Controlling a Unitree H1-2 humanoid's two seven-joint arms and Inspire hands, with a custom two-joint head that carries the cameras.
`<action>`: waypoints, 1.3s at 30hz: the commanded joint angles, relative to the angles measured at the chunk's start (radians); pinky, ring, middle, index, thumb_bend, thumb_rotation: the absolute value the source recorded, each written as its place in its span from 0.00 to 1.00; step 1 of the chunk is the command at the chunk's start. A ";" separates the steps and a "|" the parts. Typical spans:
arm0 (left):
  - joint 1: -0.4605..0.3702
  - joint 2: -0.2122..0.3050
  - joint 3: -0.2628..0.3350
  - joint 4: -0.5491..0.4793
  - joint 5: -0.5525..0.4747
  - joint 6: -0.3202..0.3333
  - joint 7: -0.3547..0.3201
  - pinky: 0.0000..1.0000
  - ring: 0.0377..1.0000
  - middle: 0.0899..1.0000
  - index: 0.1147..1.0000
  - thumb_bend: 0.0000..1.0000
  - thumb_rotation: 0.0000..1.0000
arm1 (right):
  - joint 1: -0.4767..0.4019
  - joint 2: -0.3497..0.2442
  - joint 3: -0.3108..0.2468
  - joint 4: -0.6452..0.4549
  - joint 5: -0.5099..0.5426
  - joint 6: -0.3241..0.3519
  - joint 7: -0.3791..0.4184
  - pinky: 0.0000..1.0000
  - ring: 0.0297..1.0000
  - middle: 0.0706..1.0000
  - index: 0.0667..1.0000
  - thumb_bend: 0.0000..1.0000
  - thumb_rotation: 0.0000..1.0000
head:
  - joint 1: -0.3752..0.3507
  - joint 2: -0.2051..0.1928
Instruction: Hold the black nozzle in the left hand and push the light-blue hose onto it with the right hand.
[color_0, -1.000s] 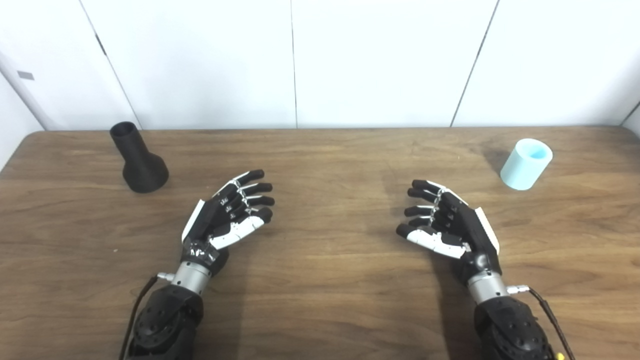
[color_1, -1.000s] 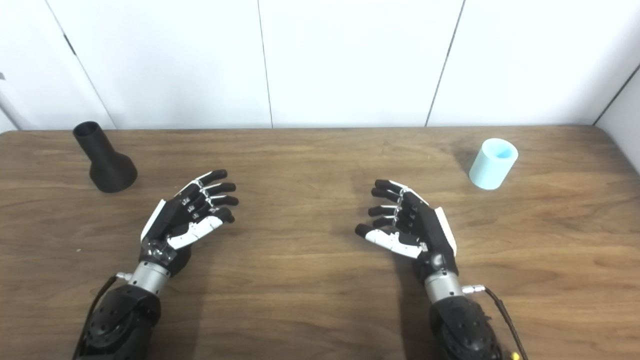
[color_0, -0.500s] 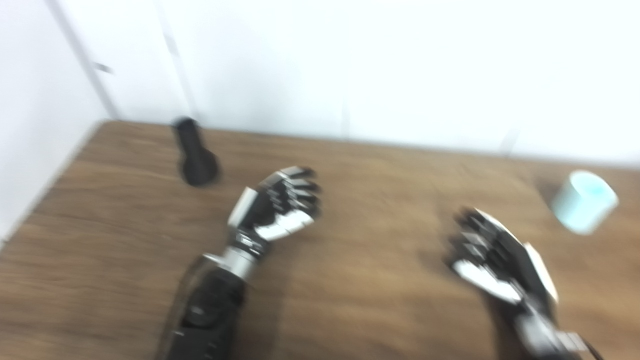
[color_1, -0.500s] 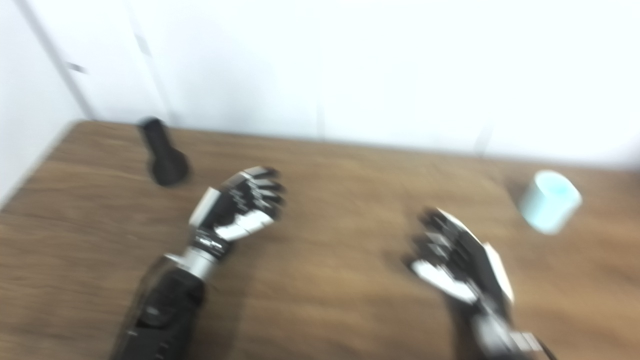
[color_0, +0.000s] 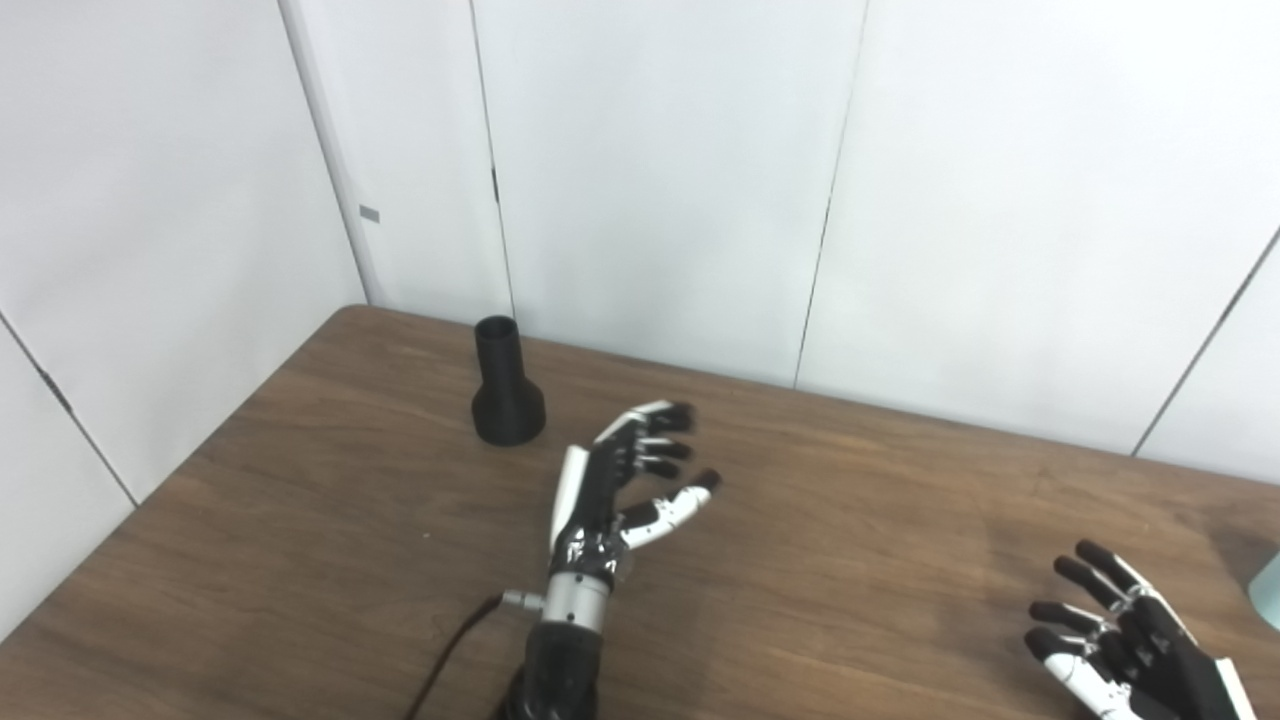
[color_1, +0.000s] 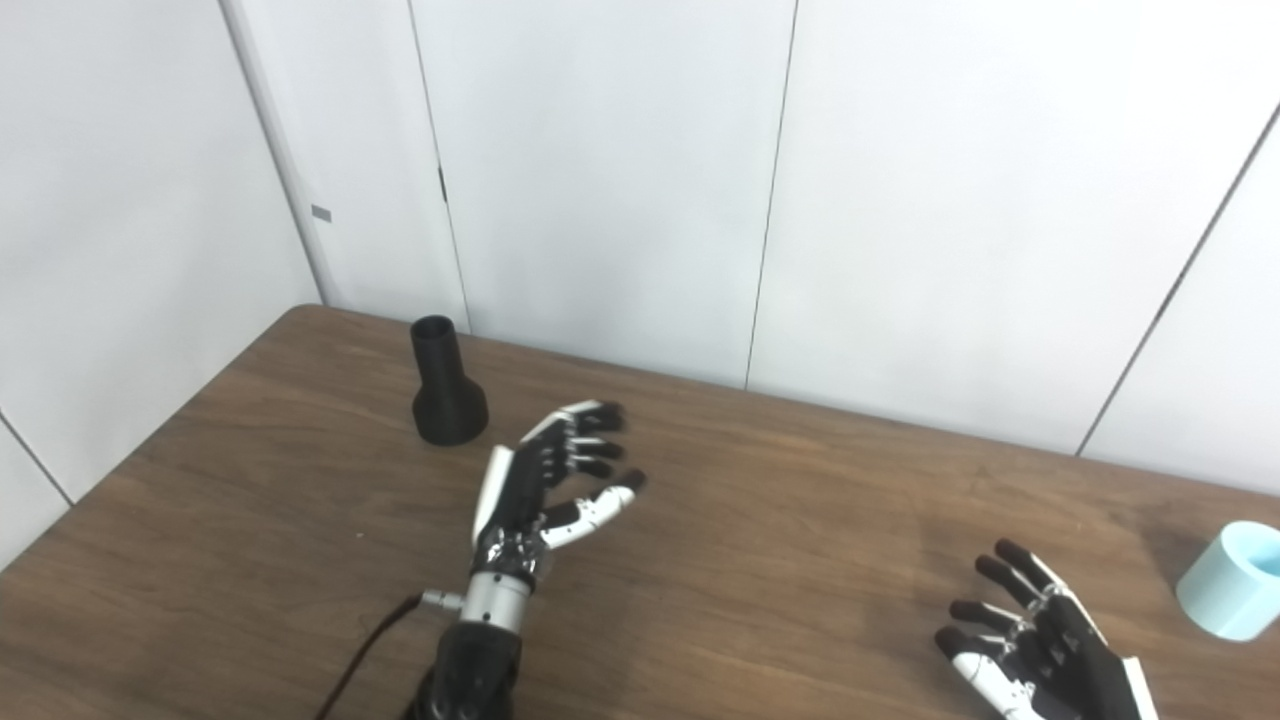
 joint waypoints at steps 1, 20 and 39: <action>0.034 0.000 0.021 -0.022 0.006 0.017 0.041 0.58 0.68 0.73 0.73 0.55 0.00 | -0.025 -0.010 -0.006 -0.039 0.014 -0.004 0.005 0.44 0.62 0.79 0.81 0.46 0.00 | 0.006 -0.001; 0.081 0.340 0.130 -0.166 -0.032 0.183 -0.061 0.79 0.83 0.84 0.84 0.68 0.15 | -0.031 0.003 0.000 -0.120 -0.069 0.141 -0.060 0.50 0.59 0.73 0.74 0.54 0.00 | 0.037 -0.003; -0.028 0.544 0.133 -0.010 -0.008 0.310 -0.134 0.87 0.95 0.95 0.93 0.84 0.25 | -0.030 0.017 0.006 -0.151 -0.075 0.170 -0.068 0.52 0.59 0.73 0.74 0.51 0.00 | 0.026 -0.007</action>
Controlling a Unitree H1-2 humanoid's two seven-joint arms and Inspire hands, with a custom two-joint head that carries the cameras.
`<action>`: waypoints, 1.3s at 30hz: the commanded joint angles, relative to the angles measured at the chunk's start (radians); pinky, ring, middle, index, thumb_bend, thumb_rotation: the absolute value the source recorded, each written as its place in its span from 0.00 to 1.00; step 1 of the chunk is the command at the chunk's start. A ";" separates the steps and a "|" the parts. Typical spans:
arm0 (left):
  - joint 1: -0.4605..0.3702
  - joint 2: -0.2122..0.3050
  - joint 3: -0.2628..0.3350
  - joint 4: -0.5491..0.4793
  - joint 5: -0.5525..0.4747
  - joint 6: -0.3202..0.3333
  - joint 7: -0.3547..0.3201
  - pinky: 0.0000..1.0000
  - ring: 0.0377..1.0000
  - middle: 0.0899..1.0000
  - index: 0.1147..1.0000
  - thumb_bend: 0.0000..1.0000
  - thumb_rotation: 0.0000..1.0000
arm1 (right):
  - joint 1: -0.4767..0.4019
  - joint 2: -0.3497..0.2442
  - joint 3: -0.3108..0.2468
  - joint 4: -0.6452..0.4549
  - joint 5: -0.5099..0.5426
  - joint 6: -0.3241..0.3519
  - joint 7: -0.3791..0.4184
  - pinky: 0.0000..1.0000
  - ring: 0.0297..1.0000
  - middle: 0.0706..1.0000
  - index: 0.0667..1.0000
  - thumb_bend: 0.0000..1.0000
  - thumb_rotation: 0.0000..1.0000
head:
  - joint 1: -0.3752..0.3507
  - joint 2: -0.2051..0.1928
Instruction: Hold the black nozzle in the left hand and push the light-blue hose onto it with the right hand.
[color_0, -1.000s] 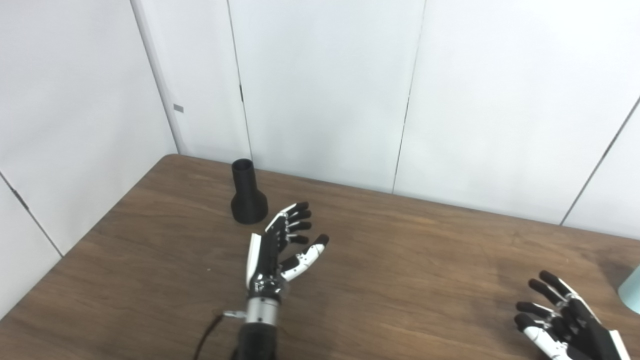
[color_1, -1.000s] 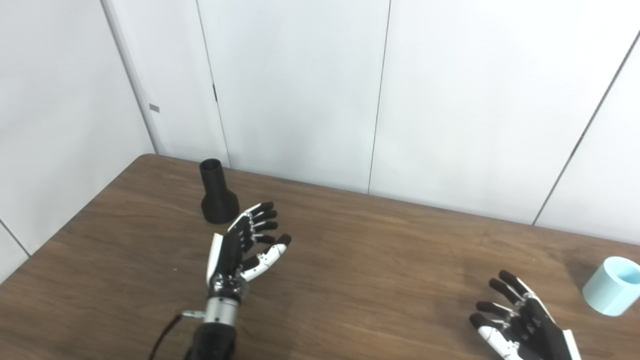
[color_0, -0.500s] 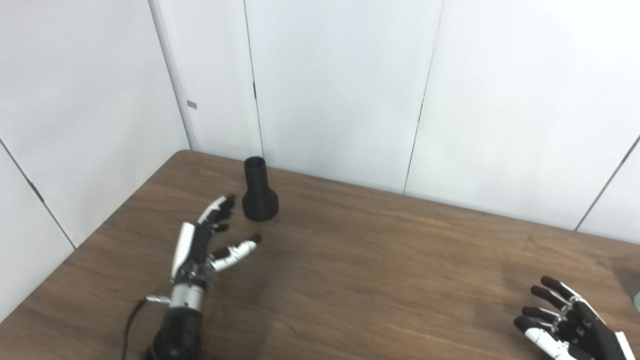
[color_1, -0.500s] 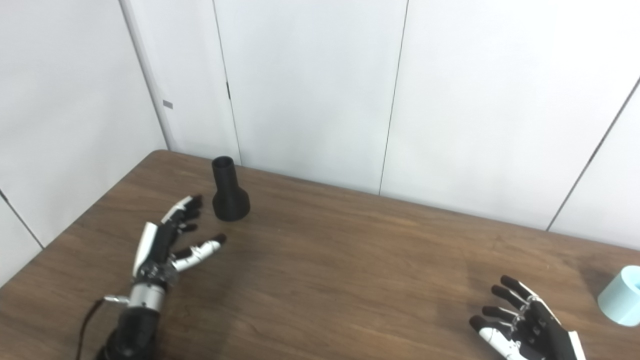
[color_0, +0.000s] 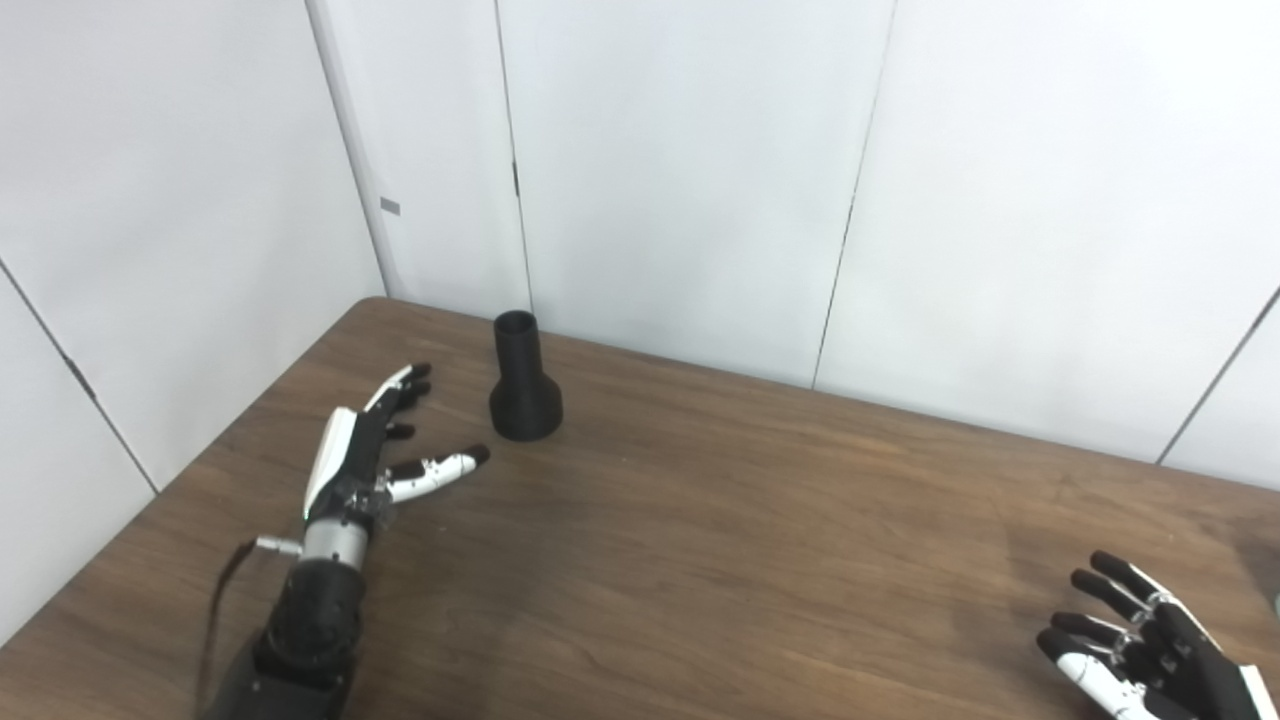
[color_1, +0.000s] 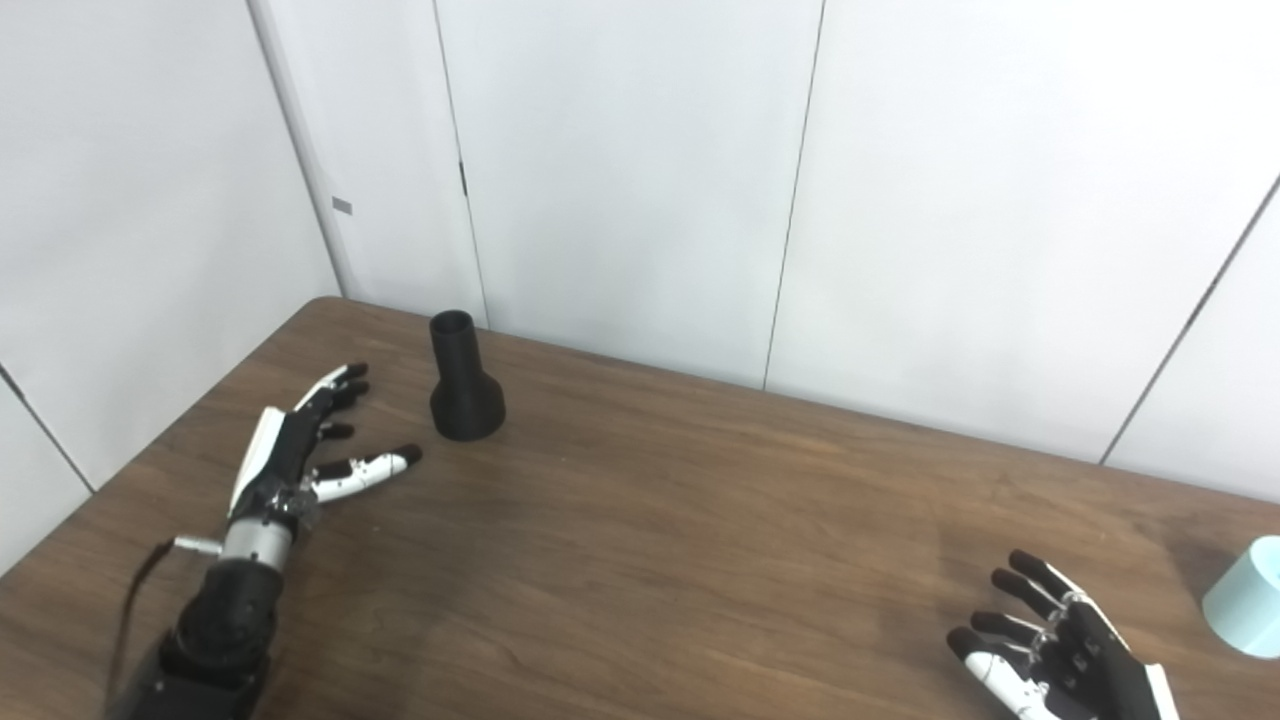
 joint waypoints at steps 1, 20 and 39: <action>-0.052 0.056 -0.012 0.008 0.016 0.011 -0.025 0.90 0.95 0.95 0.94 0.86 0.26 | -0.023 0.003 -0.002 -0.046 0.003 -0.011 -0.003 0.53 0.59 0.73 0.74 0.51 0.00 | -0.001 0.001; -0.206 0.083 -0.135 0.181 0.042 0.011 -0.076 0.87 0.95 0.97 0.97 0.99 0.36 | -0.008 0.010 0.003 -0.101 -0.007 0.026 -0.012 0.57 0.58 0.74 0.76 0.49 0.00 | -0.023 0.012; -0.282 0.047 -0.189 0.286 0.083 -0.001 -0.041 1.00 1.00 1.00 0.98 1.00 0.38 | 0.007 0.019 0.010 -0.150 -0.014 0.050 -0.015 0.54 0.58 0.75 0.78 0.46 0.00 | -0.045 0.026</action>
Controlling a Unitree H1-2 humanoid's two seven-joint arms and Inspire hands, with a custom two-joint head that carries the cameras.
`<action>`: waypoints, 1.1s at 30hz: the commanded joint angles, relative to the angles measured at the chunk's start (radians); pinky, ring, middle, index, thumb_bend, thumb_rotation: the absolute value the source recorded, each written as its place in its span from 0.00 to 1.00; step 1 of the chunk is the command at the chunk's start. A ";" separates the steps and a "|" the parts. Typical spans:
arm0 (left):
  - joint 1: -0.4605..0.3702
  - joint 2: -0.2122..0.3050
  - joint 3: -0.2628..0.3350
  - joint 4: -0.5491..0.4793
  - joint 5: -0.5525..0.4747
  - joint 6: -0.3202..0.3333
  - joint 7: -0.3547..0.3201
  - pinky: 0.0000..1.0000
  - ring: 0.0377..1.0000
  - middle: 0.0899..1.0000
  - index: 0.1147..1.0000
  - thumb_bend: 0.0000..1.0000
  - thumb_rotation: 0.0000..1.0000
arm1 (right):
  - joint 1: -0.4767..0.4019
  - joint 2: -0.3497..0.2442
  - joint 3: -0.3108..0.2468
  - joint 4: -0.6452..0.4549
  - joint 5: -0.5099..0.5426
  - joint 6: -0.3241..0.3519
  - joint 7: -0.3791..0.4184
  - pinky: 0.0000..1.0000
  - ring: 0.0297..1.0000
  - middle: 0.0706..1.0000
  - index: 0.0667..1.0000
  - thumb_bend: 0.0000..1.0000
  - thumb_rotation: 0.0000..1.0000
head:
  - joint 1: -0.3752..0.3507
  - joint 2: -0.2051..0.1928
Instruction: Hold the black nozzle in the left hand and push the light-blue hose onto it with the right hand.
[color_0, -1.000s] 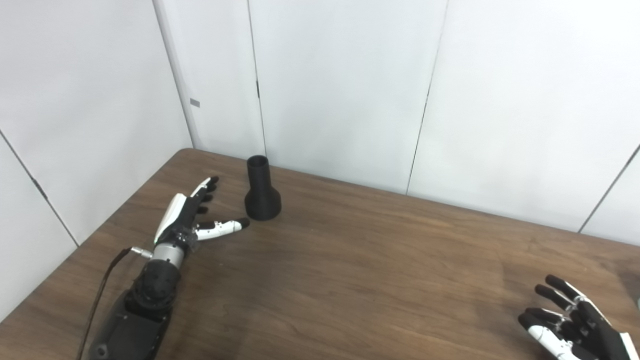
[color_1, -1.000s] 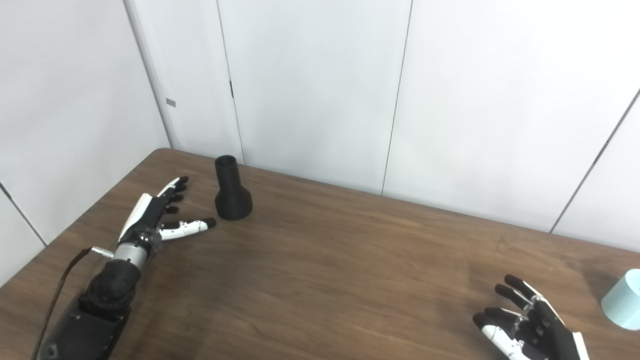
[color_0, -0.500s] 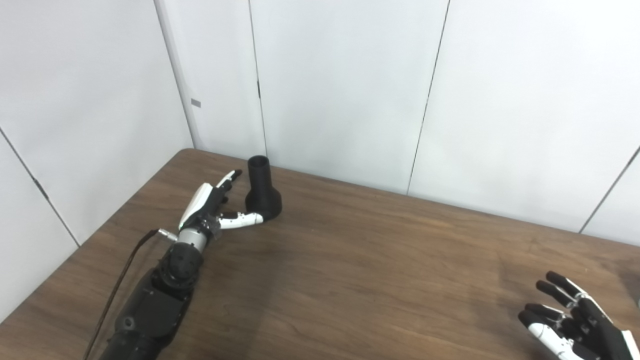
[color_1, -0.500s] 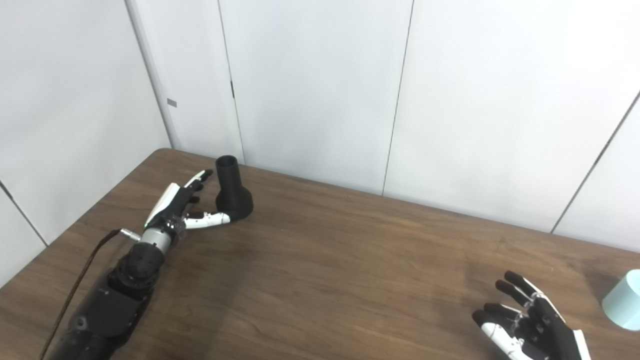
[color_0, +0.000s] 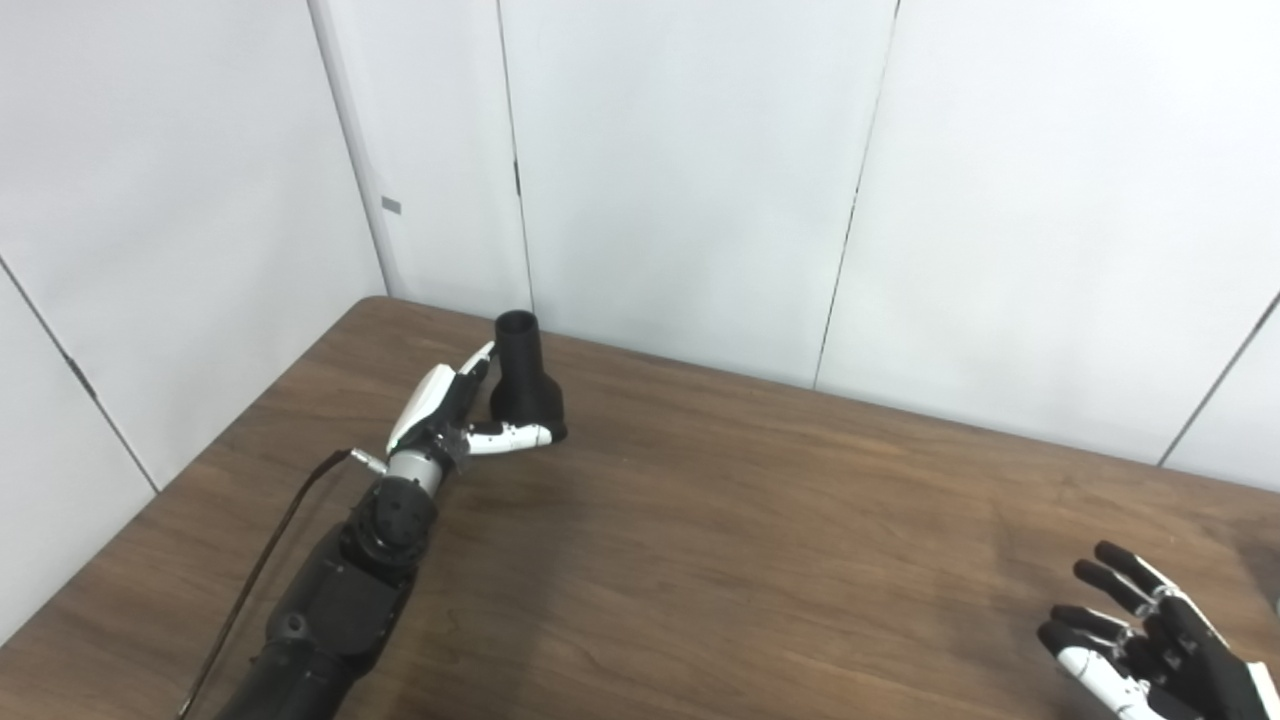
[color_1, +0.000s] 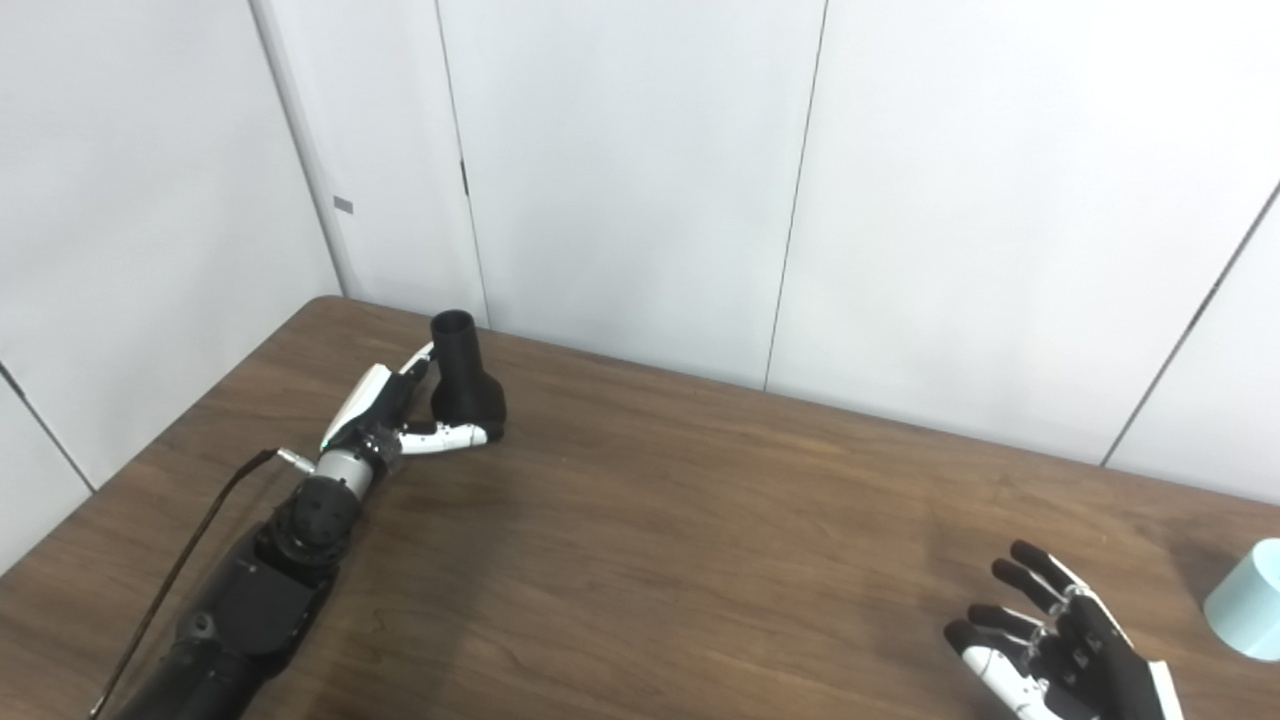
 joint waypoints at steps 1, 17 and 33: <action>-0.042 0.010 -0.001 -0.006 0.008 -0.023 0.013 1.00 1.00 0.99 0.98 1.00 0.39 | -0.015 0.000 0.002 -0.047 -0.007 -0.015 -0.002 0.54 0.58 0.75 0.78 0.45 0.00 | -0.002 0.004; -0.056 -0.017 0.007 0.015 -0.027 -0.045 0.008 0.88 0.96 0.99 0.96 0.98 0.36 | -0.001 0.006 0.003 -0.082 -0.011 0.006 -0.006 0.58 0.59 0.76 0.77 0.47 0.00 | -0.017 0.017; -0.078 -0.026 0.010 0.074 -0.038 -0.113 0.031 0.83 0.89 0.90 0.93 0.92 0.32 | 0.010 -0.011 -0.008 -0.065 0.048 -0.053 0.031 0.50 0.62 0.80 0.83 0.38 0.00 | -0.020 0.029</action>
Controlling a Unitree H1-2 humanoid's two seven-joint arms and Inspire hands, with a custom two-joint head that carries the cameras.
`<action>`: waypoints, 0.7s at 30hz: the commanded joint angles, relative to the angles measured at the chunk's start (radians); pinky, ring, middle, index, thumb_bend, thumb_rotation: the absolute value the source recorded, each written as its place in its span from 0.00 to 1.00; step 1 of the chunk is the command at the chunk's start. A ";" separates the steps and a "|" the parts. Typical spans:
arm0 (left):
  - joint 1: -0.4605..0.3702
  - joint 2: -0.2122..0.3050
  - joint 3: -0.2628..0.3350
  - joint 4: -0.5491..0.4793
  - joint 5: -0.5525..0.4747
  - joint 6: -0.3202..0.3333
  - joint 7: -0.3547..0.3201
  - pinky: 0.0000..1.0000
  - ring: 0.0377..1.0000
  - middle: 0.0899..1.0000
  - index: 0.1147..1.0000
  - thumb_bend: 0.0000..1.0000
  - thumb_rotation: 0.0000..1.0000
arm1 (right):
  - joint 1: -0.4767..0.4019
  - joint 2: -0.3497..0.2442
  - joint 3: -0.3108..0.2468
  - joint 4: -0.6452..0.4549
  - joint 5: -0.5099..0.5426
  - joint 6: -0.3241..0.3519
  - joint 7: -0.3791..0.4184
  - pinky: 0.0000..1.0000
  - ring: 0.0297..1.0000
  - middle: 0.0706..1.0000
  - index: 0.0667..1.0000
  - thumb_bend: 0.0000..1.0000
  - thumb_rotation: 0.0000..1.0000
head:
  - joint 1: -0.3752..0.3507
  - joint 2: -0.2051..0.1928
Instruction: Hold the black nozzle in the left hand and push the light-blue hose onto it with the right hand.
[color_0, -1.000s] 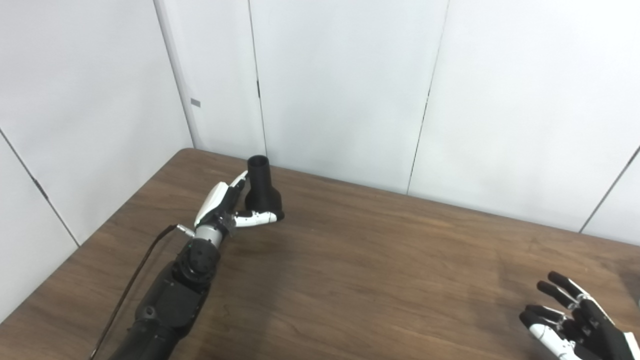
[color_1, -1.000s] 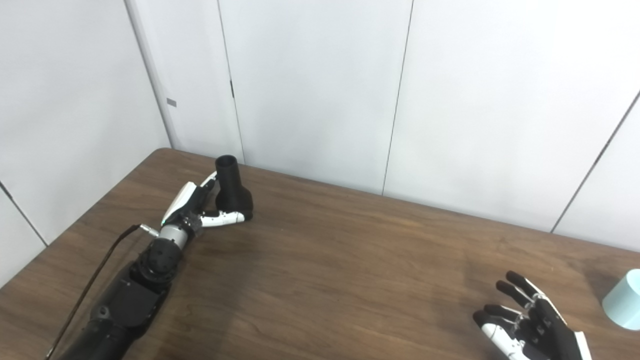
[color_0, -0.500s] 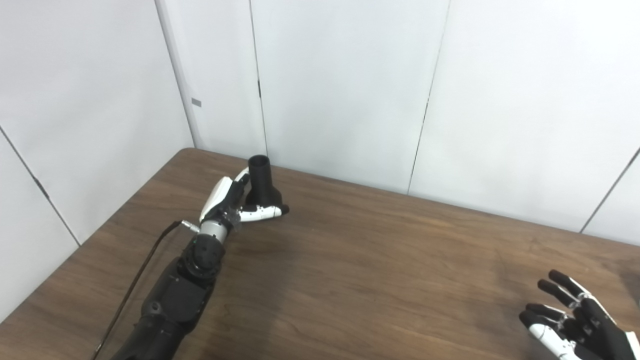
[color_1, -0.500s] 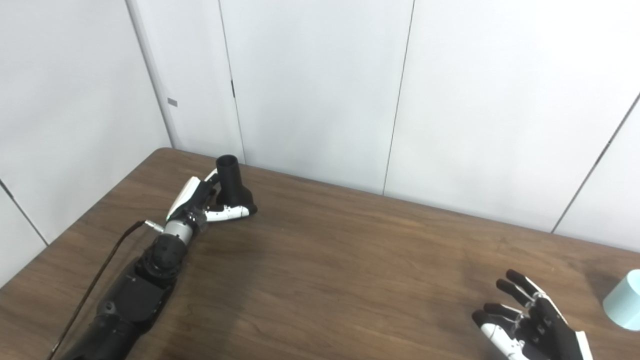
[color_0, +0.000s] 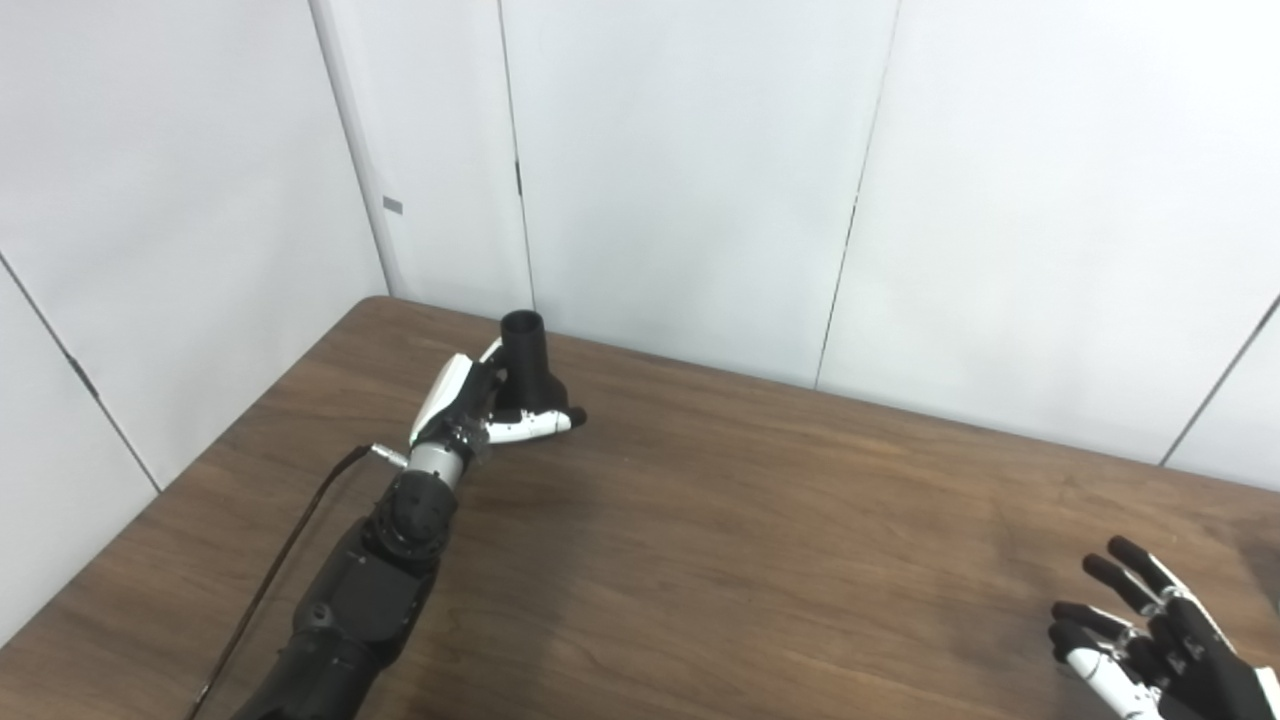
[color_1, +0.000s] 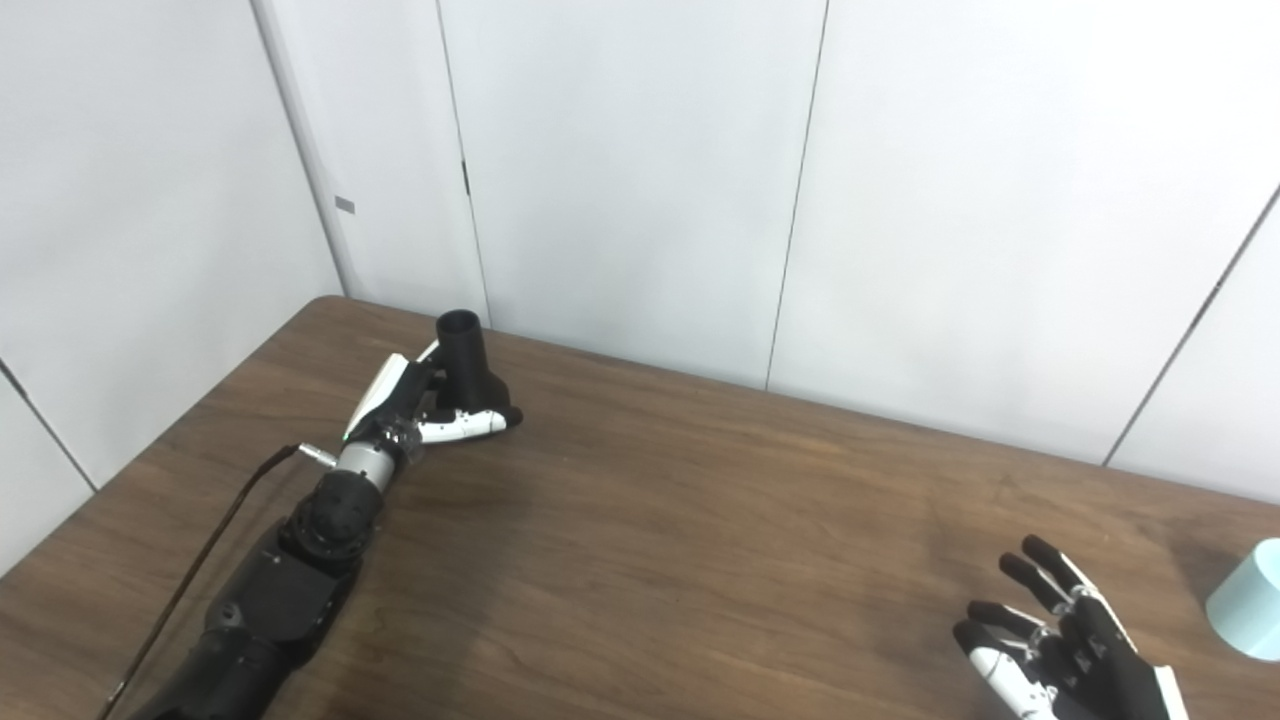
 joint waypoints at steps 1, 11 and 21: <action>-0.033 0.006 0.001 0.004 0.002 -0.021 0.016 0.80 0.86 0.87 0.90 0.90 0.30 | -0.012 -0.007 -0.004 -0.038 0.004 -0.026 0.002 0.50 0.62 0.80 0.83 0.37 0.00 | 0.002 0.003; -0.011 -0.038 0.012 0.004 0.000 -0.019 0.075 0.49 0.50 0.42 0.49 0.54 0.00 | 0.011 -0.027 -0.010 -0.064 0.005 -0.039 0.017 0.50 0.62 0.79 0.82 0.33 0.00 | 0.003 0.022; -0.003 -0.052 -0.062 0.120 0.091 -0.145 0.199 0.42 0.42 0.42 0.43 0.50 0.00 | 0.027 -0.032 -0.015 -0.092 0.026 -0.008 0.017 0.52 0.63 0.80 0.84 0.31 0.00 | 0.010 0.039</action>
